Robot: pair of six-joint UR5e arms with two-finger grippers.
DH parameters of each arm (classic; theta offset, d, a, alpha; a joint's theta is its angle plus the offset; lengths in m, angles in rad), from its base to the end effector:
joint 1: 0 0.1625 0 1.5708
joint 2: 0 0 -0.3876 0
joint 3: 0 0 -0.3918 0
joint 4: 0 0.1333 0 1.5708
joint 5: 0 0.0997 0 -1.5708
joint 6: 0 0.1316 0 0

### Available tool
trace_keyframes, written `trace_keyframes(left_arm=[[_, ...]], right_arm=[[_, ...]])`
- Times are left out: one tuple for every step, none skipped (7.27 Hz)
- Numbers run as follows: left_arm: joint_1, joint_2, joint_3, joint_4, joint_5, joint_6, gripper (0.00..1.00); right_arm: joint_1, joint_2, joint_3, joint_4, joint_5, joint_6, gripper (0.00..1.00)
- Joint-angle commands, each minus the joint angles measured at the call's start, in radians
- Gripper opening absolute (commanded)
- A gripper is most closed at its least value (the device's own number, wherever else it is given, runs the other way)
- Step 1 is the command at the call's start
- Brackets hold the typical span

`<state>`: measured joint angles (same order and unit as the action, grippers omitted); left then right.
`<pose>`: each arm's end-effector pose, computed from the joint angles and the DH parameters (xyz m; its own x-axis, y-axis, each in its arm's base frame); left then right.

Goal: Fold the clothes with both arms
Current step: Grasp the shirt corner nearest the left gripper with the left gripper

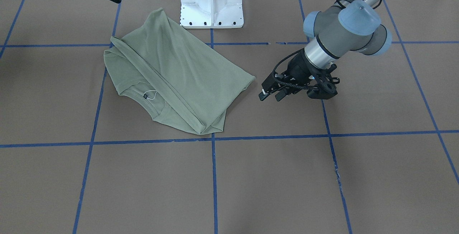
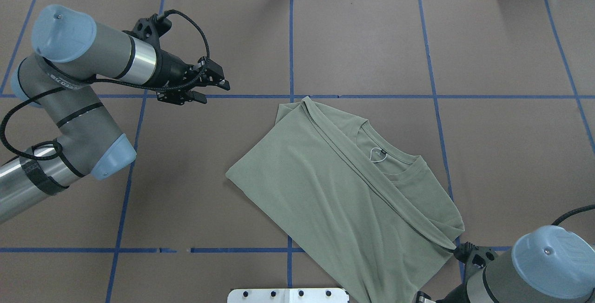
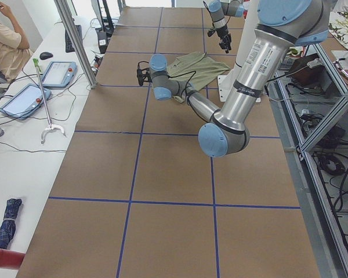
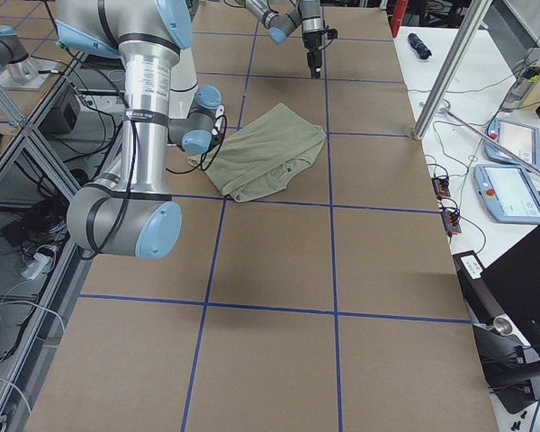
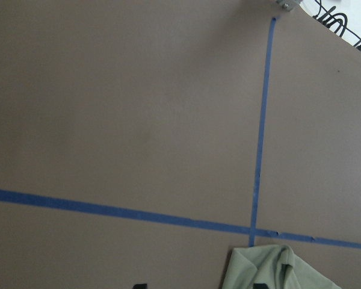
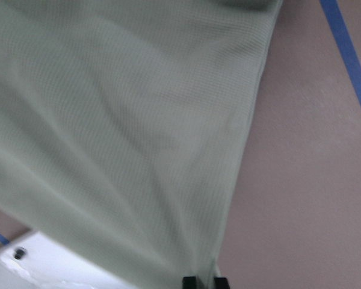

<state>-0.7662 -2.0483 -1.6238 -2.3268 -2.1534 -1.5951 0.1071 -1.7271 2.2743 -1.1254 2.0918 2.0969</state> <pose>0.4258 -0.4943 0.2436 0.1972 -0.2179 -0.9558 0.2033 0.9629 -0.1776 -0.4146 -0.1128 0.3204 0.6315 0.5059 0.5876 0.0054 0.7549 -0.6558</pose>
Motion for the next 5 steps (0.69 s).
trace_keyframes(left_arm=[[0.082,0.002,-0.005,0.004,-0.003,-0.121,0.84],[0.128,0.040,-0.027,0.045,-0.002,-0.162,0.86],[0.186,0.045,-0.053,0.138,0.028,-0.183,0.86],[0.223,0.042,-0.051,0.197,0.117,-0.181,0.86],[0.255,0.045,-0.048,0.199,0.144,-0.183,0.85]], right_arm=[[0.075,0.004,-0.003,-0.001,-0.047,0.000,1.00],[0.177,0.012,-0.006,0.001,-0.045,-0.003,1.00],[0.283,0.038,-0.013,0.000,-0.045,-0.009,1.00],[0.345,0.061,-0.016,-0.001,-0.039,-0.011,1.00],[0.344,0.064,-0.035,-0.001,-0.039,-0.011,1.00]])
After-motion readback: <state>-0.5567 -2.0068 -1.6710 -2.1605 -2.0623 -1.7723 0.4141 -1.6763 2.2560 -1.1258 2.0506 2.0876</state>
